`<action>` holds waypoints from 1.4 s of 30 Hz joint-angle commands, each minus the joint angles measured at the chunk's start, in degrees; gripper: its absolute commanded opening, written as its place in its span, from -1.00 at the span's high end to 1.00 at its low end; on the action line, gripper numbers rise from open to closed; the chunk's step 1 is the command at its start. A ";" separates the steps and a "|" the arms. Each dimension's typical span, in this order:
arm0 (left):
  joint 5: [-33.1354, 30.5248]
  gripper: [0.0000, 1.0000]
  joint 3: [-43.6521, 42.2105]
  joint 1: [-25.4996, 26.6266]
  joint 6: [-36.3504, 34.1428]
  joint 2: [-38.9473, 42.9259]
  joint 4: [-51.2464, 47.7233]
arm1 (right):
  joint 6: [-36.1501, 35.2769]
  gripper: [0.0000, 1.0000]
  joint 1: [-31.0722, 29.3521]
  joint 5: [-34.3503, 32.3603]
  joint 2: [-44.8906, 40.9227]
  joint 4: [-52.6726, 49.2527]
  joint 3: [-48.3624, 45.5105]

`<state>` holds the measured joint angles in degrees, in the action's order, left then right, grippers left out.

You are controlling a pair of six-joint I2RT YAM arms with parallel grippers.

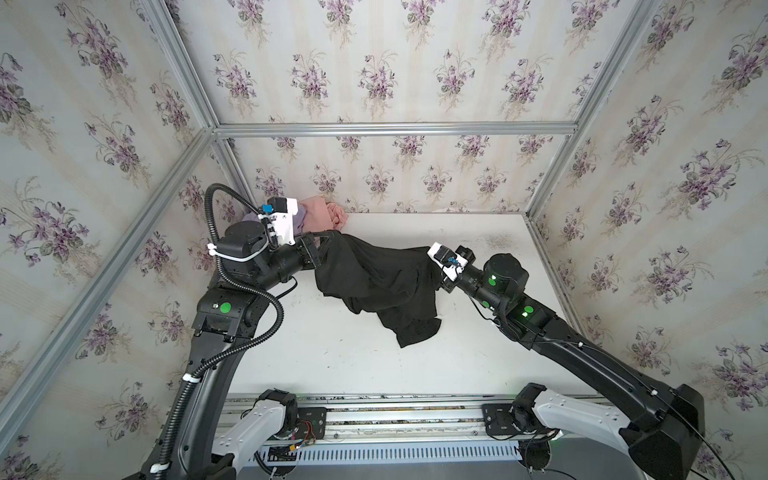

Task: Pick out a specific cloth from the pile
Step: 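Lower the stretched black garment onto the open table with both grippers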

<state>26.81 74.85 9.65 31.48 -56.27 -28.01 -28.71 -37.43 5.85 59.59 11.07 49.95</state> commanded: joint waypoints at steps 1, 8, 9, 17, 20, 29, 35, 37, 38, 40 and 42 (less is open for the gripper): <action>1.76 1.00 -1.13 -0.06 0.38 0.84 1.33 | 4.07 1.00 0.03 3.19 -2.69 -2.14 -0.93; 3.16 1.00 -4.69 0.02 1.51 4.17 1.38 | 7.17 1.00 -0.01 6.27 -10.03 -9.43 -5.09; 3.16 1.00 -5.54 0.08 1.67 4.89 1.38 | 7.72 1.00 -0.01 6.49 -11.08 -11.00 -5.42; 3.69 1.00 -12.13 0.19 3.05 8.73 1.33 | 13.42 1.00 0.01 10.26 -17.68 -18.56 -8.42; 3.72 1.00 -14.28 0.28 3.14 10.07 1.36 | 15.53 1.00 -0.01 14.15 -19.24 -19.78 -10.18; 3.69 1.00 -21.19 0.37 3.39 13.11 1.30 | 28.01 1.00 0.02 15.70 -21.15 -18.44 -16.00; 3.69 1.00 -24.51 0.37 3.07 12.15 1.35 | 34.85 1.00 0.00 9.19 -20.90 -15.59 -20.03; 3.22 1.00 -25.17 0.37 2.66 11.72 1.45 | 36.45 1.00 -0.01 8.05 -19.89 -14.58 -20.65; 2.91 1.00 -25.49 0.38 2.56 11.54 1.51 | 36.65 1.00 -0.01 8.04 -19.28 -14.13 -20.80; 2.05 1.00 -26.36 0.37 2.11 11.20 1.82 | 36.87 1.00 -0.01 7.38 -17.80 -13.80 -21.00; 1.18 1.00 -26.93 0.37 1.79 10.79 2.23 | 37.43 1.00 -0.01 4.34 -16.34 -14.27 -20.72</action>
<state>29.45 48.36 10.11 34.57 -45.21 -27.79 6.31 -37.43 14.52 42.00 -5.93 29.06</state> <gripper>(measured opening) 0.064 0.058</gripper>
